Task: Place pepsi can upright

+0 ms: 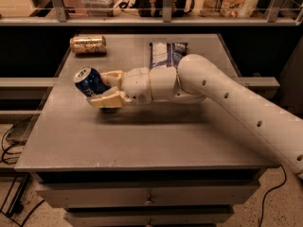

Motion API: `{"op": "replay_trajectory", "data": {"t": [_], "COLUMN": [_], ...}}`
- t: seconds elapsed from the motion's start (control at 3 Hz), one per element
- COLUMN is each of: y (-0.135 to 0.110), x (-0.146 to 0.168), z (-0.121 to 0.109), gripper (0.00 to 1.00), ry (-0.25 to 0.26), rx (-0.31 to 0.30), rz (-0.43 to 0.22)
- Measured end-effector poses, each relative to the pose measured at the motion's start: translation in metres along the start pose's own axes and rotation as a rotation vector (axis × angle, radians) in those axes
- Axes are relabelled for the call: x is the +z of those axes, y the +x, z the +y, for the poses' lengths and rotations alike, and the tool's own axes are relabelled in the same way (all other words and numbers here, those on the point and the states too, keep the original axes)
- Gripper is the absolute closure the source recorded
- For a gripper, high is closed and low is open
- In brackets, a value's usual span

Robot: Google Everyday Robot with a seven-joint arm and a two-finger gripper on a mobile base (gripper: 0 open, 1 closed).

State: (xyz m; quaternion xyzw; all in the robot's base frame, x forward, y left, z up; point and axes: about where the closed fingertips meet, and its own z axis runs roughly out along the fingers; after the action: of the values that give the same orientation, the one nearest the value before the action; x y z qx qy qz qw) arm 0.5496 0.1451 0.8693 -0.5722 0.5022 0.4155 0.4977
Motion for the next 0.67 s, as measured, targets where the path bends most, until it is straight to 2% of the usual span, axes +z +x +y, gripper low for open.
{"op": "replay_trajectory", "data": {"t": [0.33, 0.67], "y": [-0.0002, -0.0002], "x": [-0.0001, -0.0001], "z": [0.0000, 0.0000], "gripper": [0.84, 0.60], "ry": [0.000, 0.000], "rx": [0.000, 0.000], "rz": [0.000, 0.000]}}
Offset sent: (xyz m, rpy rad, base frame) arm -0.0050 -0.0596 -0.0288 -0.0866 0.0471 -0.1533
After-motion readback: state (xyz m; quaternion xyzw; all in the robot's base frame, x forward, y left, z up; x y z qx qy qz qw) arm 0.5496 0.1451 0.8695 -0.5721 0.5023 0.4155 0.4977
